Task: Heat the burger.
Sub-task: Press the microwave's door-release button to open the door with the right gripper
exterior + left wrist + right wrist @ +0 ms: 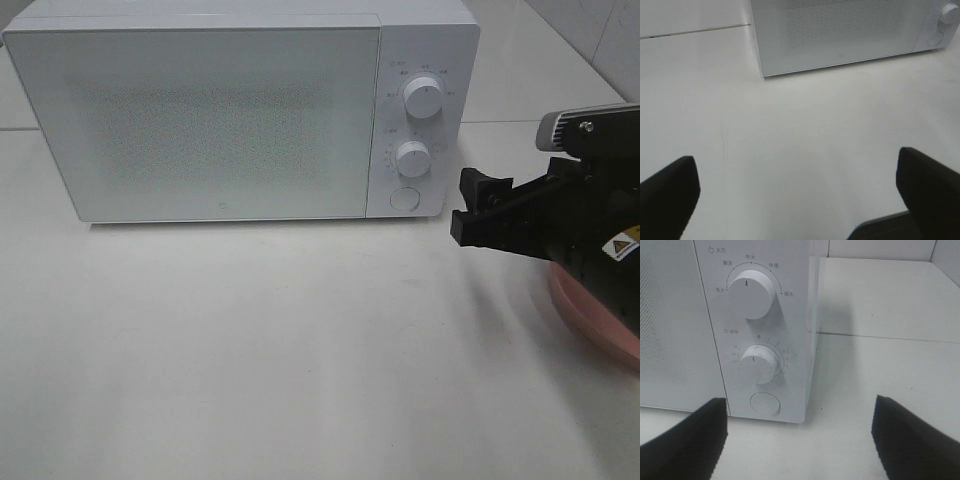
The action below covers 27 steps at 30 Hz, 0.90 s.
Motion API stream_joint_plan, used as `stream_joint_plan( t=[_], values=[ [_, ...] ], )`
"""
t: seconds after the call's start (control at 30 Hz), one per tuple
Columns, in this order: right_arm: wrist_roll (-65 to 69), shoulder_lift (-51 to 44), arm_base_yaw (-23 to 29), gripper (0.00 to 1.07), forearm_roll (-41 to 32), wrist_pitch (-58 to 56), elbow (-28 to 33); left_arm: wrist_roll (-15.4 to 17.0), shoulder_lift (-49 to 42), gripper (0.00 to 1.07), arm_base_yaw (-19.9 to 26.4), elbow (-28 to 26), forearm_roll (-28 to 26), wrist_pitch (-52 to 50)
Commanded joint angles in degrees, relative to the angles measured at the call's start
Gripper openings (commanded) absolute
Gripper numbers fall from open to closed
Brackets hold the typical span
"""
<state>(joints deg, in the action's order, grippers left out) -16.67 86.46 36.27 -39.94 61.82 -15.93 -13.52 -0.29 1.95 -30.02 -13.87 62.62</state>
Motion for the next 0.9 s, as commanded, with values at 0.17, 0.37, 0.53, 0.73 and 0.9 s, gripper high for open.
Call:
stream_joint_plan(
  t=[0.17, 0.37, 0.53, 0.73, 0.9],
  values=[
    [-0.69, 5.39, 7.28, 0.76, -11.00, 10.31, 0.00, 0.40, -1.38, 1.00, -0.17, 0.11, -0.11, -0.46],
    [-0.63, 8.31, 11.69, 0.76, -13.81, 12.78, -0.06, 0.40, -1.38, 1.00, -0.17, 0.11, -0.11, -0.46],
    [-0.63, 9.91, 14.21, 0.76, -14.09, 13.18, -0.17, 0.40, -1.38, 1.00, -0.17, 0.11, -0.11, -0.46],
    [0.63, 10.43, 15.93, 0.76, -17.02, 13.24, -0.17, 0.40, -1.38, 1.00, -0.17, 0.11, -0.11, -0.46],
    [9.85, 10.43, 15.93, 0.76, -16.96, 12.55, -0.17, 0.40, -1.38, 1.00, -0.17, 0.11, -0.11, -0.46]
  ],
)
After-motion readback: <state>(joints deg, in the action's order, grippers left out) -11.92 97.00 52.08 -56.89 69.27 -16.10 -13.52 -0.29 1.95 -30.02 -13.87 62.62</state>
